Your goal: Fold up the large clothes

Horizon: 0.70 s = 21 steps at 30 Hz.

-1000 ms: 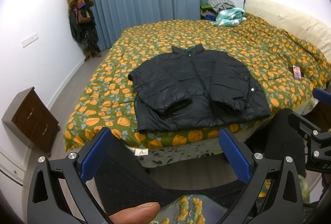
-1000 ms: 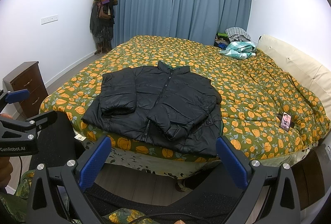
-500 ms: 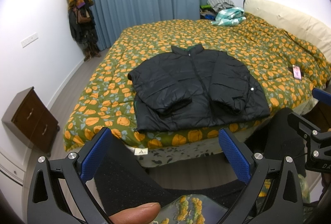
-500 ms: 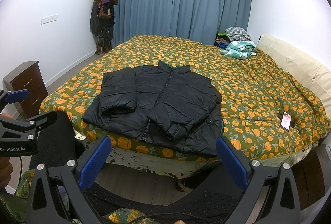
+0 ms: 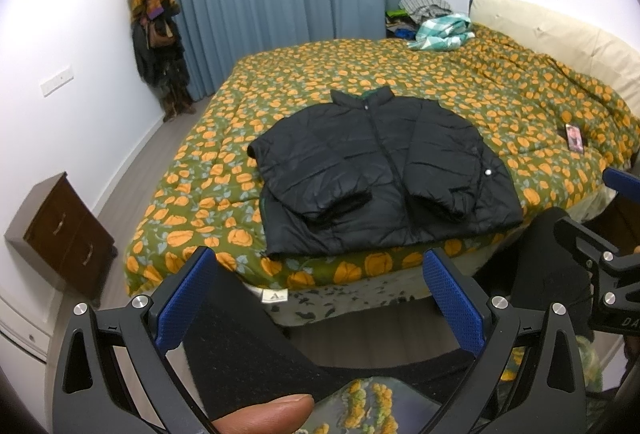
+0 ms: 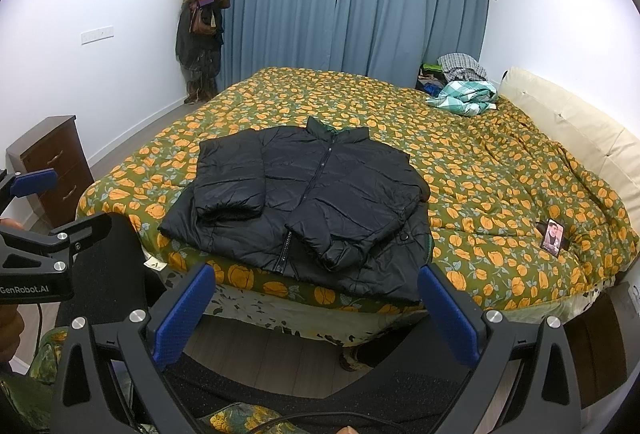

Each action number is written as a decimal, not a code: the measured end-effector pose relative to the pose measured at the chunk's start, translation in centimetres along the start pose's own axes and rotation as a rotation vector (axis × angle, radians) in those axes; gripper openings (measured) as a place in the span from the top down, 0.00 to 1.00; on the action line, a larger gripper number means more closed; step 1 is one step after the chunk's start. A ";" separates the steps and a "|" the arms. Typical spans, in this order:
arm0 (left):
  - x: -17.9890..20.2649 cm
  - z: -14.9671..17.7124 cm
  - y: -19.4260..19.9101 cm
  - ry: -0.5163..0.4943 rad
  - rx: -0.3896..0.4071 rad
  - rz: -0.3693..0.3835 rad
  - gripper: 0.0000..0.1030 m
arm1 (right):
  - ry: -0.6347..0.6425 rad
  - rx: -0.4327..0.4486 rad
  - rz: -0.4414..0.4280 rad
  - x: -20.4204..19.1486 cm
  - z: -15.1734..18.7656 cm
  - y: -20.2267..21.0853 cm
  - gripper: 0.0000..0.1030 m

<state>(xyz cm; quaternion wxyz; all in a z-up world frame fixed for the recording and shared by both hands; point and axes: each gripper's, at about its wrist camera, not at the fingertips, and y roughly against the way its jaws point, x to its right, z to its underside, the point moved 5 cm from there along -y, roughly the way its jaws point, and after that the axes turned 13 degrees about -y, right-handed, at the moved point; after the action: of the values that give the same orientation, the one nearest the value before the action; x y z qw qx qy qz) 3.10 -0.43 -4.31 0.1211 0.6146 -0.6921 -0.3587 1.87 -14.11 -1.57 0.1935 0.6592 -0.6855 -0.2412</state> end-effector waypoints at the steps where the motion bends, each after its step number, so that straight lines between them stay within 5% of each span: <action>1: 0.0 0.0 0.0 -0.002 0.001 -0.001 0.00 | 0.000 0.000 0.000 0.0 0.0 0.0 0.00; 15: -0.4 0.0 -0.9 -0.018 -0.031 0.040 0.00 | -0.012 0.016 -0.004 0.6 0.0 0.1 0.00; 21: -0.6 0.6 -1.6 0.018 -0.048 0.100 0.00 | -0.081 0.162 -0.042 4.3 -3.2 0.5 0.00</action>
<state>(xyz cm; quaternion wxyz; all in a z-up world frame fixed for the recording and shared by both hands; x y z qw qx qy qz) 4.06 0.37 -5.62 0.1599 0.5795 -0.7120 -0.3630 3.12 -18.62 1.10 0.1066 0.6764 -0.6962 -0.2157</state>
